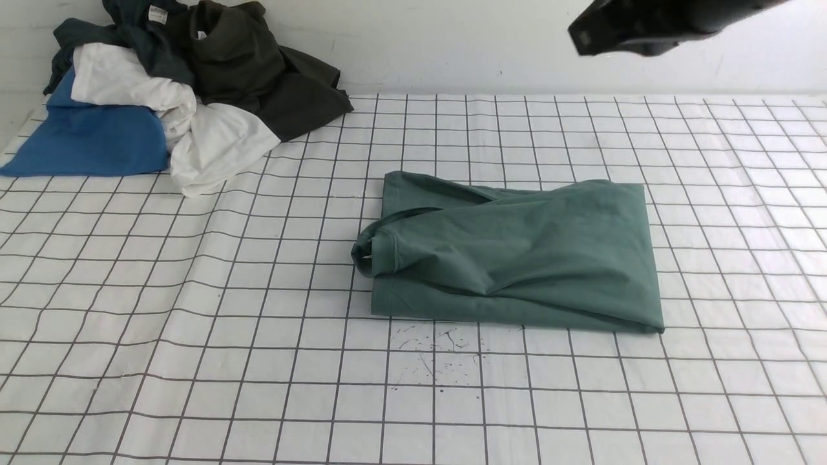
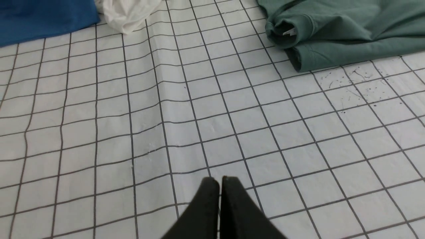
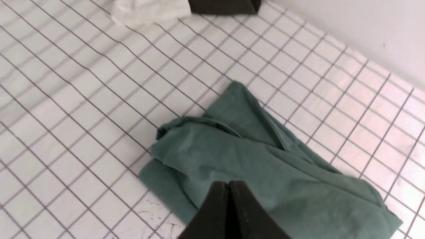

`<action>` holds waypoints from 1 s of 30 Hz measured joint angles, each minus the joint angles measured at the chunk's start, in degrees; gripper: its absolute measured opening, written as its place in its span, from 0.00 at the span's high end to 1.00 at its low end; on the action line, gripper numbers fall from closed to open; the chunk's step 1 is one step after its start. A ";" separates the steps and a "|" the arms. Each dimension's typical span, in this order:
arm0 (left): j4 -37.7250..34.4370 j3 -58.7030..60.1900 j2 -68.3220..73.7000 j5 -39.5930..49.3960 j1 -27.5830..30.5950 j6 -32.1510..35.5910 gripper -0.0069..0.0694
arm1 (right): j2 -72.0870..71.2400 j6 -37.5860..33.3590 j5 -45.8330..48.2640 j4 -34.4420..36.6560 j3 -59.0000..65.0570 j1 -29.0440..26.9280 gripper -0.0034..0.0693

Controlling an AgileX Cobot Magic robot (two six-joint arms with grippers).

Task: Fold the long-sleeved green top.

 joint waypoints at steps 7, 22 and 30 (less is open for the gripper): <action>-0.24 0.25 -1.17 -0.06 0.00 0.00 0.92 | -21.56 -1.91 -12.92 4.42 20.39 0.00 0.97; -0.40 0.25 -1.17 -0.06 0.00 0.00 0.92 | -53.55 -1.91 -24.16 4.84 46.45 0.00 0.97; -0.40 0.25 -1.17 -0.12 0.00 -0.01 0.92 | -56.87 -1.91 -21.31 4.90 47.51 0.00 0.97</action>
